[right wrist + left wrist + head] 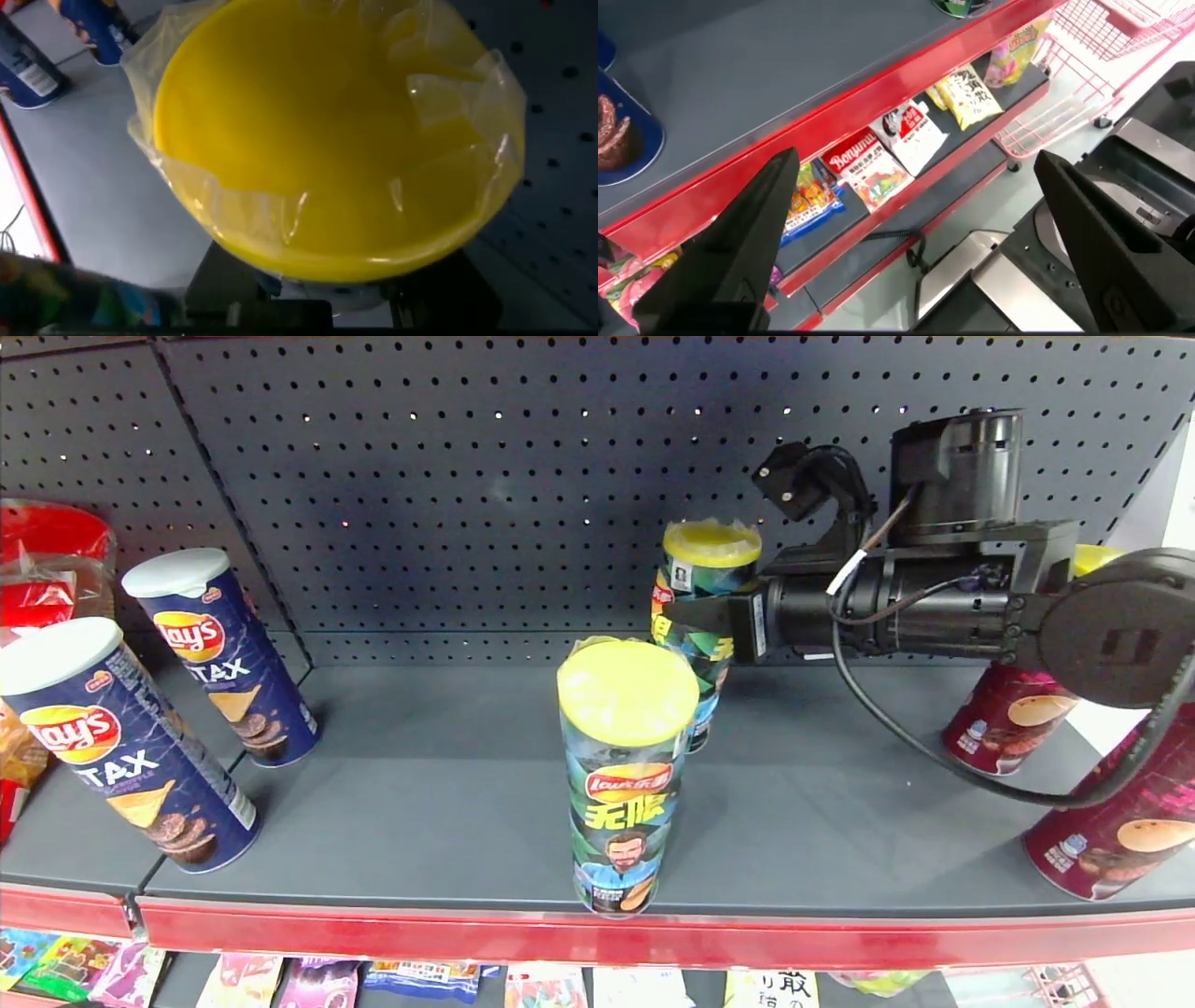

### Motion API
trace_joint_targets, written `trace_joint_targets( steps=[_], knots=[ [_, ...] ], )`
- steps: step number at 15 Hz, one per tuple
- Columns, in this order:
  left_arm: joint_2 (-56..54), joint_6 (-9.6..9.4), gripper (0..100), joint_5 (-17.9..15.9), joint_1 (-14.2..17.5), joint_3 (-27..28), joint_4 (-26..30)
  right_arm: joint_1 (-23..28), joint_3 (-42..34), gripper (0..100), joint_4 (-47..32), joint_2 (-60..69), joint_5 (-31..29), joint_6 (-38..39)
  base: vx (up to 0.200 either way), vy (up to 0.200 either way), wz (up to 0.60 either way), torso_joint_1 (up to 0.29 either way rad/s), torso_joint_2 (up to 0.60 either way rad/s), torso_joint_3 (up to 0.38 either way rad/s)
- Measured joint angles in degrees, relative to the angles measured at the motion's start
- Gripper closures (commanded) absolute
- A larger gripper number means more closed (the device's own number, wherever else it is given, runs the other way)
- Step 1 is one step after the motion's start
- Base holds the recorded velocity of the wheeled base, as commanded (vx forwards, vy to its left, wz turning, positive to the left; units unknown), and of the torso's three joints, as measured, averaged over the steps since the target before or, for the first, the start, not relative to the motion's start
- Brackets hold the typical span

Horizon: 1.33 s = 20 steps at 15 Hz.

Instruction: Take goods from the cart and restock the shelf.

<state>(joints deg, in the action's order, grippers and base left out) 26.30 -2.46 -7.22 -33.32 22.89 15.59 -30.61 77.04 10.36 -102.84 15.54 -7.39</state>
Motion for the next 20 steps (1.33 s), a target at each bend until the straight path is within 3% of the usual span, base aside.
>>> trace_joint_targets(
  steps=[5,14,15,20],
  knots=[
    [-0.3,0.01,0,0.0,0.9,0.1,0.0,0.3,4.3,100,0.1,-4.4,0.0,0.1,0.000,0.000,0.00,0.000,0.00,0.000],
    [0.0,0.35,0,-0.1,1.0,-0.3,0.0,-0.1,4.9,100,0.2,-5.5,-0.1,0.4,0.000,0.000,0.00,0.000,0.00,0.000],
    [0.0,0.37,0,-0.1,1.0,-0.4,0.0,-0.2,4.7,0,0.2,-5.5,-0.1,0.5,0.000,0.000,0.00,0.000,0.00,0.000],
    [0.1,0.35,0,-0.1,1.0,-0.7,0.0,-0.3,4.2,0,0.0,-5.6,-0.4,1.2,0.000,0.000,0.00,0.000,0.00,0.000]
  ],
)
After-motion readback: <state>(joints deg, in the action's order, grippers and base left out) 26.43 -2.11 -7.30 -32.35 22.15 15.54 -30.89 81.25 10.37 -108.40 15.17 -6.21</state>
